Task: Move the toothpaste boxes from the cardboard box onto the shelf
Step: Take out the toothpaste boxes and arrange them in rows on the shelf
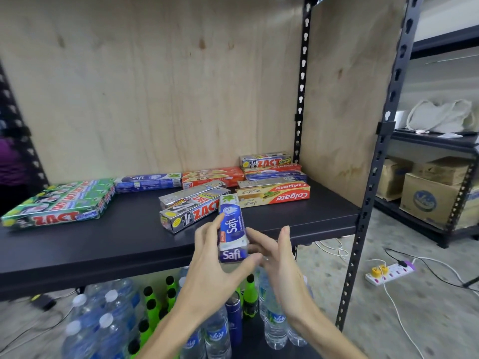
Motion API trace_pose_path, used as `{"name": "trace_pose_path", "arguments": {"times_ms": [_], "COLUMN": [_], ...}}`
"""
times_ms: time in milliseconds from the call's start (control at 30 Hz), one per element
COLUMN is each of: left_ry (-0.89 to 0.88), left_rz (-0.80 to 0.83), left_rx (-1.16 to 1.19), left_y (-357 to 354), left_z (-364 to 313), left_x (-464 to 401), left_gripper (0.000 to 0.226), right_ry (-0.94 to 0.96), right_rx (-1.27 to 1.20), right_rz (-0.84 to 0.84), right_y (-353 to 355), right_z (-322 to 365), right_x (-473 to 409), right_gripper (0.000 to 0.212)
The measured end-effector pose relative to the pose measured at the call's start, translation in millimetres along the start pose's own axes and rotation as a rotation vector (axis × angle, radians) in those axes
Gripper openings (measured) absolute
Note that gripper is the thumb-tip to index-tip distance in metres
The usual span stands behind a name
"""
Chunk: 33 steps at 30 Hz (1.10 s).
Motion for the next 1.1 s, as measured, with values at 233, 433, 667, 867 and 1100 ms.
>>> {"name": "trace_pose_path", "arguments": {"times_ms": [233,433,667,867,1100], "left_ry": [0.034,0.052,0.056,-0.006,0.096], "left_rz": [0.045,0.228,-0.02,-0.101,-0.076], "left_rx": [-0.062,-0.229,-0.288,-0.22,-0.327], "left_y": [58,95,117,164,280], "left_z": [34,51,62,52,117], "left_x": [-7,-20,-6,-21,-106], "left_gripper": [0.07,0.064,0.05,0.048,0.045], "right_ry": [0.18,0.164,0.066,0.217,0.308], "right_rx": [0.34,1.06,1.241,1.147,1.155], "right_rz": [0.135,0.157,0.492,0.446,0.431], "right_y": [-15,7,3,-21,-102], "right_z": [23,53,54,88,90], "right_x": [-30,-102,-124,-140,-234], "right_gripper": [0.03,0.083,0.07,0.063,0.053]}}
Point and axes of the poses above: each hand's wrist, its own x-axis away from the middle knuckle, its own y-axis out of the back of the hand, z = x × y, the point moved 9 cm from there along -x, towards the middle knuckle, and after that the axes turned 9 degrees about z, right-handed, at the moved point
